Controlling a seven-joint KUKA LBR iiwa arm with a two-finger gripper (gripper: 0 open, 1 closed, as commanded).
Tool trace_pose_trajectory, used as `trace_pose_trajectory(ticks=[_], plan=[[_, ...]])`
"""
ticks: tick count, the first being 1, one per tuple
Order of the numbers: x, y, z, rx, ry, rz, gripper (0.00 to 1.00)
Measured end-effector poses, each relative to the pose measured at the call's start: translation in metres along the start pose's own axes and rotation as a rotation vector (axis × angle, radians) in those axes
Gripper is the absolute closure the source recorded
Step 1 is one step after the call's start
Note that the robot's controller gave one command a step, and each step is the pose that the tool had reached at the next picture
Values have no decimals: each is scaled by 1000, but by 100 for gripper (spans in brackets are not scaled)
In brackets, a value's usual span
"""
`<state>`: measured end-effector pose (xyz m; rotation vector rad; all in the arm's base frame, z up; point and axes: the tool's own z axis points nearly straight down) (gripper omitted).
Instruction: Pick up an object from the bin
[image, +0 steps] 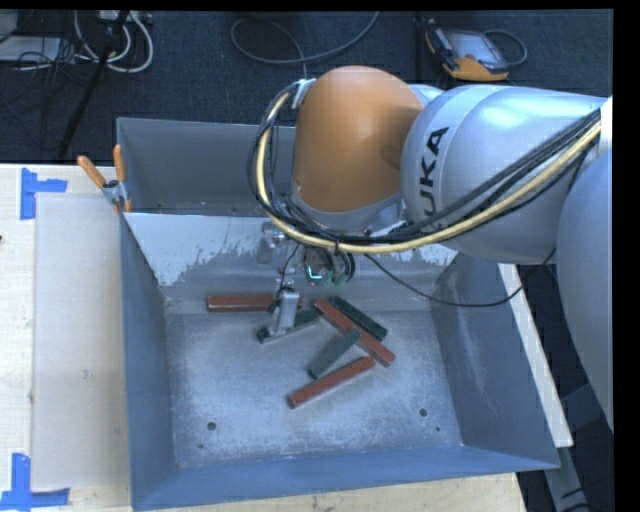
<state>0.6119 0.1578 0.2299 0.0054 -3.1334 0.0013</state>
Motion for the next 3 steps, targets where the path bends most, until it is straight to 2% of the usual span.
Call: trace_pose_trajectory(ticks=[1,2,3], plan=[[-2,-1,-5,-1,-8,3,0],[-6,-52,75,-1,-11,-77,0],[-10,-99,70,-1,-7,-81,0]])
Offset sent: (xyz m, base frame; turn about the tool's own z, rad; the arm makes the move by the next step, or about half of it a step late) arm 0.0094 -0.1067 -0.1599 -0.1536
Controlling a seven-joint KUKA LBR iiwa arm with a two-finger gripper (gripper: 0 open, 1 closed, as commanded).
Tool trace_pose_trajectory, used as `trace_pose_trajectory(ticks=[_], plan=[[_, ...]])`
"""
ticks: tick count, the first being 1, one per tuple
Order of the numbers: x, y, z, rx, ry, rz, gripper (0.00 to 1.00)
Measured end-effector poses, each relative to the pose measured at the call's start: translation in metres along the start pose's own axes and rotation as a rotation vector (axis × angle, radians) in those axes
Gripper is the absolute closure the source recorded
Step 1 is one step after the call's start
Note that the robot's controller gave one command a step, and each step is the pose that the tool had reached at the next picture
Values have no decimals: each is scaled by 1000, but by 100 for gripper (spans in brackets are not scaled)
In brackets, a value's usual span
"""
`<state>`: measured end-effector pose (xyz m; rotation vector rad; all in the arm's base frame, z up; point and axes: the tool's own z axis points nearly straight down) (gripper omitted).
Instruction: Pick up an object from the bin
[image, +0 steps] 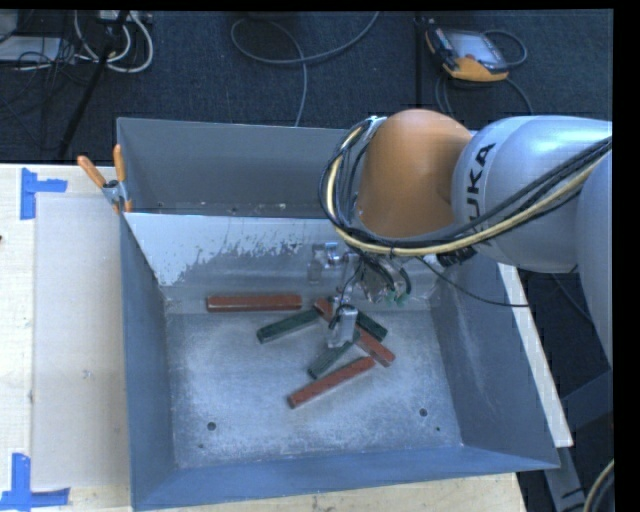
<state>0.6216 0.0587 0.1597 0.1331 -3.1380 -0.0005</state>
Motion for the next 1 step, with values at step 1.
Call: trace_pose_trajectory(ticks=[1], plan=[[35,-22,15,0,0,-280,0]])
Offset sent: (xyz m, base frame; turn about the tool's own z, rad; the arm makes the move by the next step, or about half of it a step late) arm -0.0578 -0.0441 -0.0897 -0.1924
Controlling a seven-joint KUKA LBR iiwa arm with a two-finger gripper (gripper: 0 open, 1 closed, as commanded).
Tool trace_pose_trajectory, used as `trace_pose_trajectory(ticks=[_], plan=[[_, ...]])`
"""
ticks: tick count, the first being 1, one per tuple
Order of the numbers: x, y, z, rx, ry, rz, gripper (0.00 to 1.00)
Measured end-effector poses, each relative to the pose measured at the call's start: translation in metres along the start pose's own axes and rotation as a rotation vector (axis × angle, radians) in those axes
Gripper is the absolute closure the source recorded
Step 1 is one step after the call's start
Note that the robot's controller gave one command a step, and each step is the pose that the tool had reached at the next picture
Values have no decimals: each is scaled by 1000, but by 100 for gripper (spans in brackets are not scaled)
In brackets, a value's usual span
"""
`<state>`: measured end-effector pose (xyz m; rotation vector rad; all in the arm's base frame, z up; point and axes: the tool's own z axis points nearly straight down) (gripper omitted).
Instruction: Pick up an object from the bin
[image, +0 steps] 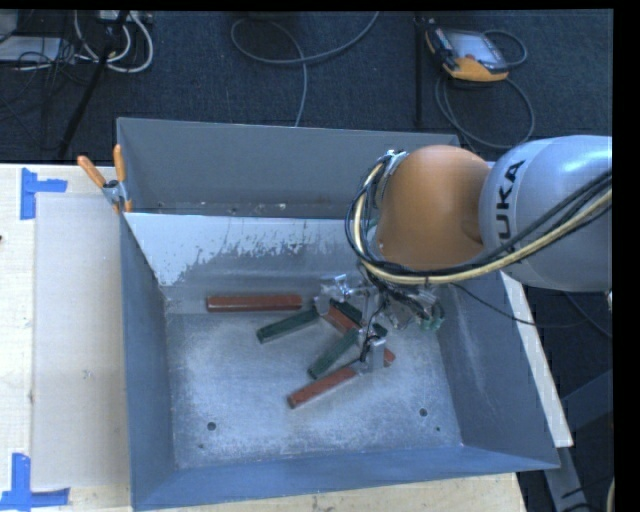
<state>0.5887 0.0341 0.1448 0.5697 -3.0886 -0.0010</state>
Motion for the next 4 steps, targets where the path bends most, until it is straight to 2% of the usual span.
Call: trace_pose_trajectory(ticks=[1,2,4], plan=[[28,-9,75,0,0,88,0],[17,-28,75,0,-2,-354,100],[18,-28,72,-2,1,-353,100]])
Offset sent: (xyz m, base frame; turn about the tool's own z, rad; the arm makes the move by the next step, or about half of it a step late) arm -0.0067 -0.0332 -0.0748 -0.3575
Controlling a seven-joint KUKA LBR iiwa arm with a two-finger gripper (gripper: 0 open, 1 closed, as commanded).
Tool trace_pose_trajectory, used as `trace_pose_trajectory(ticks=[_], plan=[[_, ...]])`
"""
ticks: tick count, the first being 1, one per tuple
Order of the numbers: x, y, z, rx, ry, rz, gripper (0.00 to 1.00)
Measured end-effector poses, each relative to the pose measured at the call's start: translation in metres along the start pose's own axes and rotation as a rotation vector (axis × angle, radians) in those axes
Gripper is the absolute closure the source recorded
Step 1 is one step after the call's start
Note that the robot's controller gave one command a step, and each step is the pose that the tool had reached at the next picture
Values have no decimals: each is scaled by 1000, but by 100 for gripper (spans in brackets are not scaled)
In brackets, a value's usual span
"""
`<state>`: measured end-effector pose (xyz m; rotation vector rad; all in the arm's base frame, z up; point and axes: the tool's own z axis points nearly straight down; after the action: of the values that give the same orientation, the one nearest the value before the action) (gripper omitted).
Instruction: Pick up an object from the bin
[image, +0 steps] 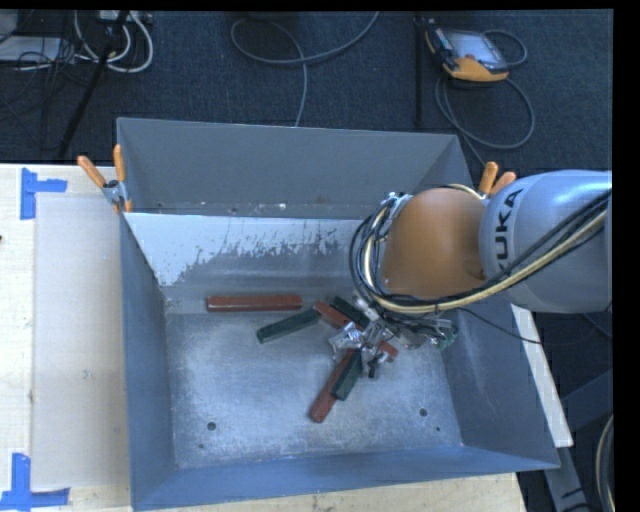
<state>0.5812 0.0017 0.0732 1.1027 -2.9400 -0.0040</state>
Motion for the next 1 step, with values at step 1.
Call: trace_pose_trajectory(ticks=[1], plan=[[0,0,-9,1,0,1,100]])
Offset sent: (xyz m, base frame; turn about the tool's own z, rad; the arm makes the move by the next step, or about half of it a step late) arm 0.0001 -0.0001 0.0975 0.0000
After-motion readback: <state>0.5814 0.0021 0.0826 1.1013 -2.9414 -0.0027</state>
